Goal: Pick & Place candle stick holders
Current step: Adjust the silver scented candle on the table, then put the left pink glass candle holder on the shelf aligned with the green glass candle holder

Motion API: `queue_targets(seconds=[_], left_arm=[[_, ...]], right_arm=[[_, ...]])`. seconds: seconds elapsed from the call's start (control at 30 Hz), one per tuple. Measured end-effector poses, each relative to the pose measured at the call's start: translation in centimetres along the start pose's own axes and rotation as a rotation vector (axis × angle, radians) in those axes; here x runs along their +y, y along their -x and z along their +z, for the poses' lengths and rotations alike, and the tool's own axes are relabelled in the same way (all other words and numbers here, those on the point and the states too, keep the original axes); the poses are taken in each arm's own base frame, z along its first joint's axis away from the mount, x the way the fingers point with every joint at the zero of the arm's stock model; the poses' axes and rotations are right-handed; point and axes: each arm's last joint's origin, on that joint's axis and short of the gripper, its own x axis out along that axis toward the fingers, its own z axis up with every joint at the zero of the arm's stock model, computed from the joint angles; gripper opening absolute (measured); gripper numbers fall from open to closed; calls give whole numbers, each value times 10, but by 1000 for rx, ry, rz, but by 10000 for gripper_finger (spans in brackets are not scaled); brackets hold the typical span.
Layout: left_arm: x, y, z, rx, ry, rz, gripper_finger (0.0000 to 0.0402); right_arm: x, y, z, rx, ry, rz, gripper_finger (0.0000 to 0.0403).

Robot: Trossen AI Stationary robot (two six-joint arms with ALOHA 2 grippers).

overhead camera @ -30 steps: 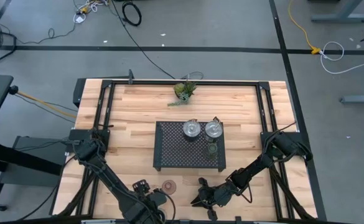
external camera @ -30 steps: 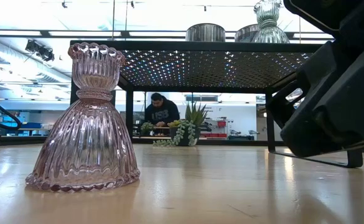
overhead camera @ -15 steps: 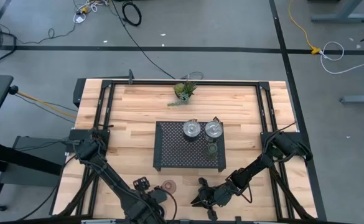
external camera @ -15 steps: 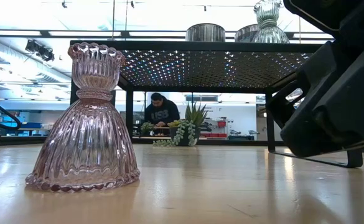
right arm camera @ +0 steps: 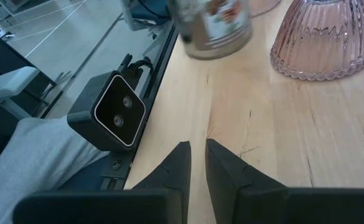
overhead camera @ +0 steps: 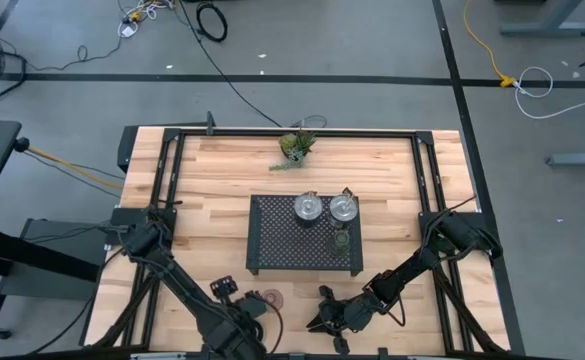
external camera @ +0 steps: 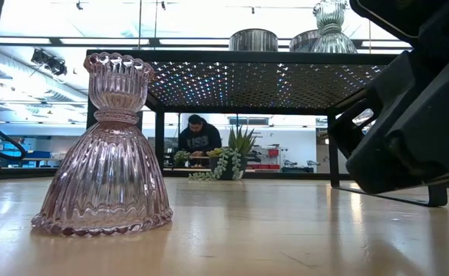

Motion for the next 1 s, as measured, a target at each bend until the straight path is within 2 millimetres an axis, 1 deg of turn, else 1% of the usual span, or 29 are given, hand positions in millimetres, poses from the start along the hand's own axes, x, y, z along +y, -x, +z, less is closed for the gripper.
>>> queue_targets(seconds=[0.23,0.47,0.57,0.63,0.7,0.77,0.83,0.9,1.0], left_arm=[[6,0,-1,-11,4,74,397],[7,0,1,-64,-27,94,397],[7,1,1,-60,-49,93,397],[9,4,1,-65,-66,86,397],[13,12,-1,-91,-72,71,397],[22,23,-4,-143,-71,62,397],[37,30,-11,-155,-46,66,397],[56,30,-24,-151,-7,85,397],[87,25,-49,-154,29,120,397]], right_arm=[[0,0,0,0,0,0,47],[0,0,0,0,-15,1,47],[0,0,0,1,-15,1,47],[0,0,0,1,-15,2,47],[0,0,0,1,-15,2,47],[0,0,0,1,-15,2,47],[1,0,-1,3,-14,5,47],[3,1,-2,5,-11,8,47],[4,1,-2,6,-9,12,47]])
